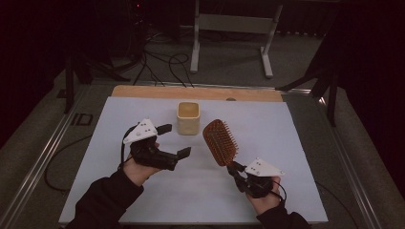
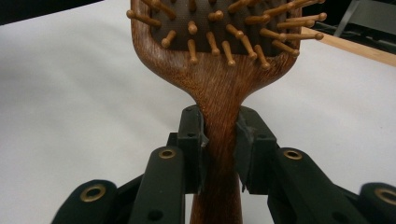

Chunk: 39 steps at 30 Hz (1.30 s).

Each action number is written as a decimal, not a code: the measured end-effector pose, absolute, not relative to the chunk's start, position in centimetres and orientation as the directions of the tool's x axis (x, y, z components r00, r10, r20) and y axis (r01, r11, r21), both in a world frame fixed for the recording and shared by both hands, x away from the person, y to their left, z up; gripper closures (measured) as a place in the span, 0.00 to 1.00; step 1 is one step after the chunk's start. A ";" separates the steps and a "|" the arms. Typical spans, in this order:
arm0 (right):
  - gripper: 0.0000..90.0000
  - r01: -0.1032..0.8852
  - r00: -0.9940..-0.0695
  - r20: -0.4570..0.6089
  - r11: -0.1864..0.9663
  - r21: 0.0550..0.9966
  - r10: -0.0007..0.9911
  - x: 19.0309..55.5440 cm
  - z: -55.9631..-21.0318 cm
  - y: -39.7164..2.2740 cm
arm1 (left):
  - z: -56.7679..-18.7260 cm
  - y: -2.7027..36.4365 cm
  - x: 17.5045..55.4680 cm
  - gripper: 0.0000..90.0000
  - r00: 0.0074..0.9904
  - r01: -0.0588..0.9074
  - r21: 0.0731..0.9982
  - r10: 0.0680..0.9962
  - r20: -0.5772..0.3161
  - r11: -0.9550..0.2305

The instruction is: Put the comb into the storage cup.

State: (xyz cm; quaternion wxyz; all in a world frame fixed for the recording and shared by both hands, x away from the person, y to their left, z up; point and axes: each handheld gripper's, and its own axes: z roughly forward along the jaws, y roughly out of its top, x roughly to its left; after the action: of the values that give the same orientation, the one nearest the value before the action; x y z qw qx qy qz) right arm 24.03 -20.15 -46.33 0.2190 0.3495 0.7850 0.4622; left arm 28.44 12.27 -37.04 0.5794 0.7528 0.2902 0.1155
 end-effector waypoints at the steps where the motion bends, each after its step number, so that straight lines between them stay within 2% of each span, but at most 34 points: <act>1: 0.82 0.348 -0.657 -0.024 0.331 0.877 0.754 24.0 -46.3 -20.1 | -37.0 12.0 28.6 0.00 0.805 0.309 0.937 0.570 -0.166 -0.163; 4: 0.82 0.342 -0.657 -0.029 0.333 0.879 0.753 24.0 -46.3 -20.0 | -36.9 11.3 29.0 0.00 0.802 0.324 0.931 0.571 -0.177 -0.167; 16: 0.82 0.347 -0.655 -0.027 0.333 0.877 0.755 23.9 -46.2 -19.9 | -37.2 8.1 30.7 0.00 0.782 0.443 0.888 0.537 -0.315 -0.124; 27: 0.82 0.343 -0.659 -0.029 0.335 0.878 0.751 24.0 -46.1 -20.0 | -38.3 5.4 31.8 0.00 0.764 0.485 0.869 0.531 -0.367 -0.097; 39: 0.82 0.342 -0.662 -0.031 0.338 0.877 0.749 23.9 -46.1 -20.0 | -38.9 3.9 32.5 0.01 0.708 0.530 0.847 0.570 -0.416 -0.040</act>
State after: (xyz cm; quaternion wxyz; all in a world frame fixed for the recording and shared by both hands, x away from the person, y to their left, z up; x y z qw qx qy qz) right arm 23.95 -19.97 -46.10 0.2217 0.3464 0.7873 0.4594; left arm 32.54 3.92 -38.91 0.5782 0.7210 0.3815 0.0175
